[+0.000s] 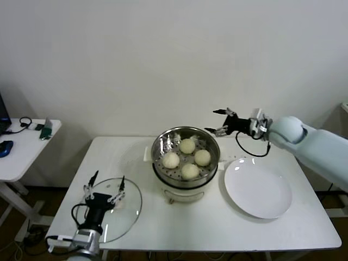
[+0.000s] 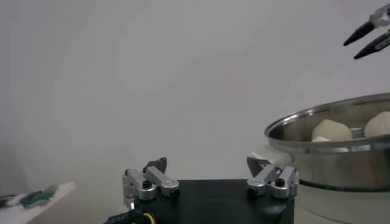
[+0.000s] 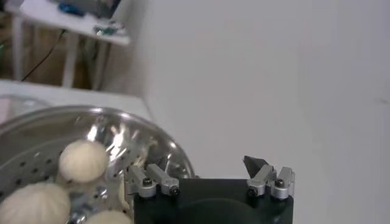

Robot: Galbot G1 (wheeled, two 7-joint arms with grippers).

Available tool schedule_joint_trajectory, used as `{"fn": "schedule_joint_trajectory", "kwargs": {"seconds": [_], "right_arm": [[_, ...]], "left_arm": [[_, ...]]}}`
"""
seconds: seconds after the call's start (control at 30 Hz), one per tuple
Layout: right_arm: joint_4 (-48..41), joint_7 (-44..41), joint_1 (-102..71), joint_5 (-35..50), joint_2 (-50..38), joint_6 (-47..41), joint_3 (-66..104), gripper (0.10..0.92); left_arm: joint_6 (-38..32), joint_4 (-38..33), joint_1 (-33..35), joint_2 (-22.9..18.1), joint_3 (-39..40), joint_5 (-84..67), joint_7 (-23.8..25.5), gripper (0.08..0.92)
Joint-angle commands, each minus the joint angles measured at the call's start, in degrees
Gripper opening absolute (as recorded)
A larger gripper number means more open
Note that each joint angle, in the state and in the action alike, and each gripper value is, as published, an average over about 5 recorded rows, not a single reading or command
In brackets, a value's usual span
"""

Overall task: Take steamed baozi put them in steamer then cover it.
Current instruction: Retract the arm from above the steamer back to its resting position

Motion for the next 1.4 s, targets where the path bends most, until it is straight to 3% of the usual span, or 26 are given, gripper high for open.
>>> {"fn": "schedule_joint_trajectory", "kwargs": {"seconds": [0.03, 0.23, 0.43, 0.73, 1.03, 1.4], "right_arm": [[9.4, 8.0, -46.7, -9.2, -1.8, 1.9, 51.5, 0.823], [14.0, 10.2, -65.3, -13.6, 8.2, -1.6, 70.9, 0.823], [19.5, 10.1, -75.5, -16.6, 17.4, -2.3, 81.4, 0.823], [26.7, 10.8, -86.8, -19.3, 27.8, -3.2, 89.9, 0.823], [24.9, 10.5, -88.7, -20.3, 31.1, -1.7, 92.3, 0.823], [24.2, 10.5, -88.1, -22.5, 31.7, -1.7, 91.8, 0.823]], "left_arm": [[1.4, -0.7, 0.5, -0.4, -0.2, 5.5, -1.3, 0.823], [1.2, 0.5, 1.1, -0.7, -0.8, 17.2, -1.9, 0.823], [-0.4, 3.4, 1.8, -0.8, -3.7, 38.5, -2.4, 0.823], [5.0, 3.2, 7.4, 0.5, -4.2, 69.7, 0.4, 0.823], [7.4, 5.5, 10.1, -0.1, -0.6, 75.8, -1.2, 0.823], [6.6, 15.2, 1.5, 0.1, -0.8, 75.9, -3.8, 0.823]]}}
